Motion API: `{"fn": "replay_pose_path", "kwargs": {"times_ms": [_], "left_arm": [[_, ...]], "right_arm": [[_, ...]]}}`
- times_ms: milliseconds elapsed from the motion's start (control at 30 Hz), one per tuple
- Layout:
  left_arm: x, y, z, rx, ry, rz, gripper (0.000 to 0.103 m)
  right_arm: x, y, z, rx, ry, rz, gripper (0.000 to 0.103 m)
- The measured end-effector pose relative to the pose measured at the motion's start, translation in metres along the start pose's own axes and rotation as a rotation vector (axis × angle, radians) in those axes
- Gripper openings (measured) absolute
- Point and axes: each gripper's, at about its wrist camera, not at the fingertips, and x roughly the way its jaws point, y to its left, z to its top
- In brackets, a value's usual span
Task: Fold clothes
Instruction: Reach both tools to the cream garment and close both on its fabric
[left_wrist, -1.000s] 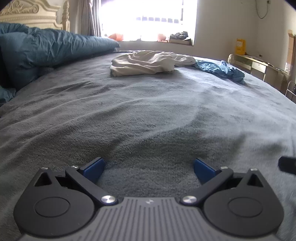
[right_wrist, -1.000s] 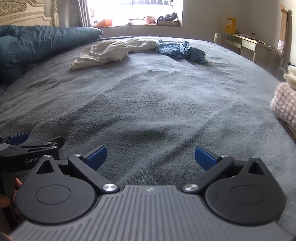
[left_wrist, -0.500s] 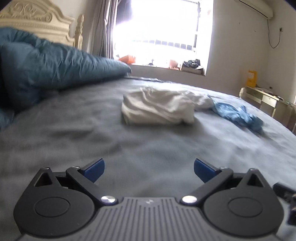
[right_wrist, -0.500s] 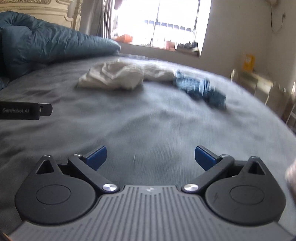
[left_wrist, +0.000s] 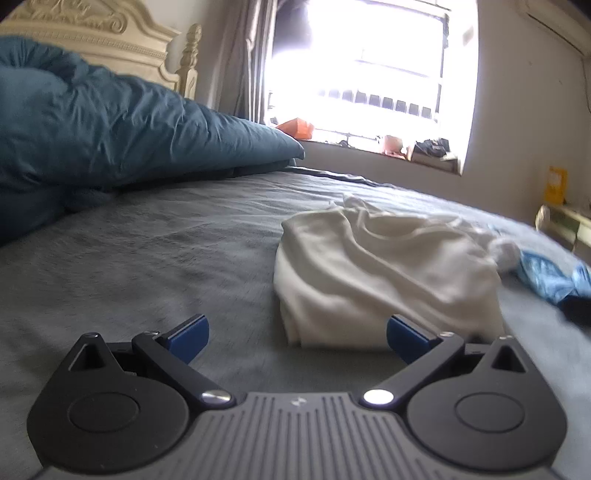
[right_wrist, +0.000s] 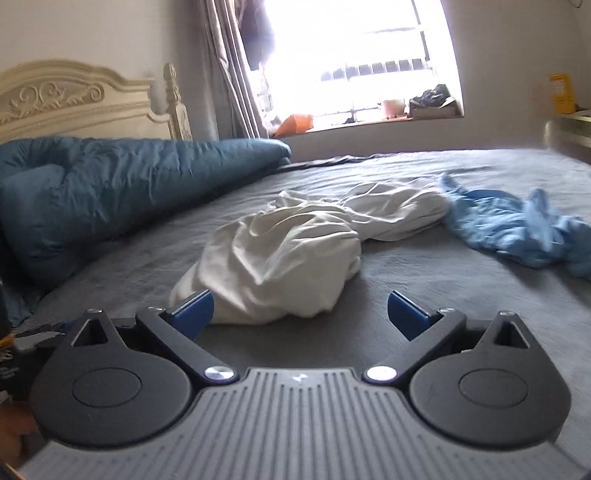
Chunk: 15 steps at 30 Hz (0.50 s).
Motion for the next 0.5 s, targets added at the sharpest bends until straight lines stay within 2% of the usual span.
{"fn": "replay_pose_path", "kwargs": {"times_ms": [100, 167, 233, 267, 333, 367, 400, 433, 467, 500], "left_arm": [[0.026, -0.001, 0.006, -0.028, 0.024, -0.003, 0.097], [0.042, -0.002, 0.007, -0.039, 0.05, -0.005, 0.09], [0.055, 0.0, 0.006, -0.06, 0.069, -0.008, 0.082], [0.06, 0.001, 0.005, -0.076, 0.079, -0.013, 0.082], [0.067, 0.005, 0.004, -0.117, 0.079, -0.029, 0.079], [0.071, 0.007, 0.004, -0.137, 0.079, -0.037, 0.076], [0.073, 0.009, 0.004, -0.154, 0.076, -0.048, 0.07], [0.075, 0.009, 0.004, -0.16, 0.075, -0.066, 0.059], [0.076, 0.009, 0.005, -0.165, 0.073, -0.085, 0.052], [0.076, 0.009, 0.005, -0.161, 0.069, -0.094, 0.042]], "right_arm": [[0.036, 0.004, 0.005, 0.0, 0.03, -0.014, 0.1], [0.056, 0.006, 0.009, 0.007, 0.047, -0.023, 0.099], [0.073, 0.008, 0.013, 0.005, 0.07, -0.036, 0.094], [0.081, 0.008, 0.014, 0.003, 0.079, -0.05, 0.091], [0.096, 0.008, 0.015, 0.006, 0.108, -0.079, 0.084], [0.104, 0.007, 0.015, 0.011, 0.13, -0.094, 0.077], [0.109, 0.005, 0.013, 0.025, 0.145, -0.095, 0.072], [0.114, 0.003, 0.011, 0.04, 0.158, -0.093, 0.068], [0.119, 0.001, 0.009, 0.055, 0.172, -0.091, 0.058], [0.117, 0.003, 0.008, 0.045, 0.165, -0.094, 0.053]]}}
